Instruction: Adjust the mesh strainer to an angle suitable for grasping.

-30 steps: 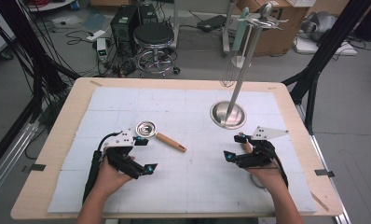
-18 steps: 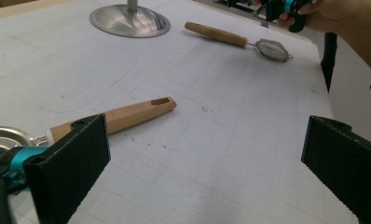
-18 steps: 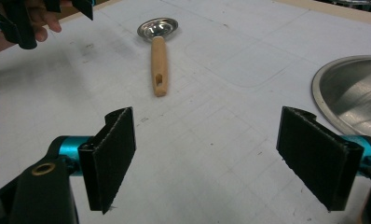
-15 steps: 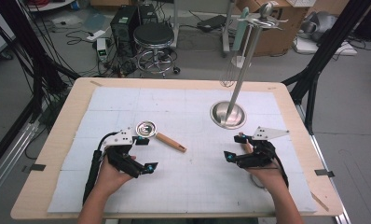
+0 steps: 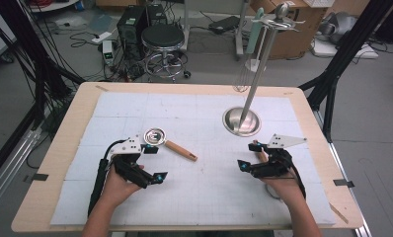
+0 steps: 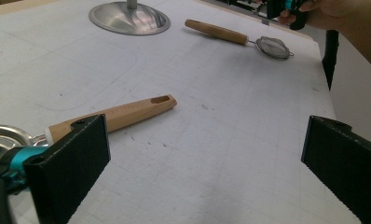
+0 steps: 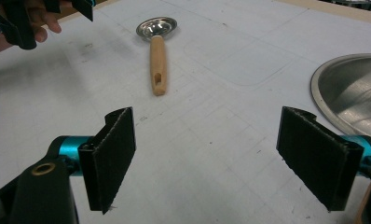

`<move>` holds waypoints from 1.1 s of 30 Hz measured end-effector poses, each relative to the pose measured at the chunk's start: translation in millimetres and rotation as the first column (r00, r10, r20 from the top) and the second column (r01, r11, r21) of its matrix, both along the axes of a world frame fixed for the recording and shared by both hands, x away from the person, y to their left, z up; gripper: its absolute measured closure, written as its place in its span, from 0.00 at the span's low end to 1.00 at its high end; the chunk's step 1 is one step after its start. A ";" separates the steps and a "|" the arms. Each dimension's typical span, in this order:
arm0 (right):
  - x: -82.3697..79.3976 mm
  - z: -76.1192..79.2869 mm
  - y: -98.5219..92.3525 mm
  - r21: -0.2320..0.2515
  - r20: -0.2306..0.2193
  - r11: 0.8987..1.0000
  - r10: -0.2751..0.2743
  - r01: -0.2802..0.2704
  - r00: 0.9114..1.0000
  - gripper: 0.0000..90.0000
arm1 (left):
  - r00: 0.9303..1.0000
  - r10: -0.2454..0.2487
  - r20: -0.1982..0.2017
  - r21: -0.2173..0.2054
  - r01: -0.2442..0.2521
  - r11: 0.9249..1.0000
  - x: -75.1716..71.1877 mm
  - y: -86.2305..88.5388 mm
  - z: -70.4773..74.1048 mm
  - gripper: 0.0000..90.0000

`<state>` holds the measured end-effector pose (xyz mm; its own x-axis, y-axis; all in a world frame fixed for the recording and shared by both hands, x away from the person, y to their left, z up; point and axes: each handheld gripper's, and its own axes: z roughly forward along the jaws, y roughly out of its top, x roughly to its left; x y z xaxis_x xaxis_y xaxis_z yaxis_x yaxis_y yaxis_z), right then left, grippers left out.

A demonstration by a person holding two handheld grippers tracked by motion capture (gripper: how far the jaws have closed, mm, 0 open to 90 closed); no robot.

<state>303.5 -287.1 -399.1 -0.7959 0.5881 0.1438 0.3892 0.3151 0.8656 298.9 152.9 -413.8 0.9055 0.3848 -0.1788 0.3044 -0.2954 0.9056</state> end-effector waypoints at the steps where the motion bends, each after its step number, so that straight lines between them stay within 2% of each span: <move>1: 0.0 -0.1 0.1 -0.001 0.001 1.000 0.001 -0.001 1.000 0.21 | 1.000 0.002 -0.001 0.000 -0.002 1.000 -0.4 -0.1 0.2 0.02; 15: -0.4 -0.3 1.0 -0.001 0.003 1.000 0.007 -0.007 1.000 0.21 | 1.000 0.006 0.002 0.009 -0.006 1.000 -1.7 0.0 0.2 0.02; 33: -1.5 0.3 -10.0 -0.003 0.005 0.999 -0.037 0.037 0.999 0.21 | 1.000 -0.001 0.002 0.015 0.001 1.000 1.2 -3.7 -1.0 0.02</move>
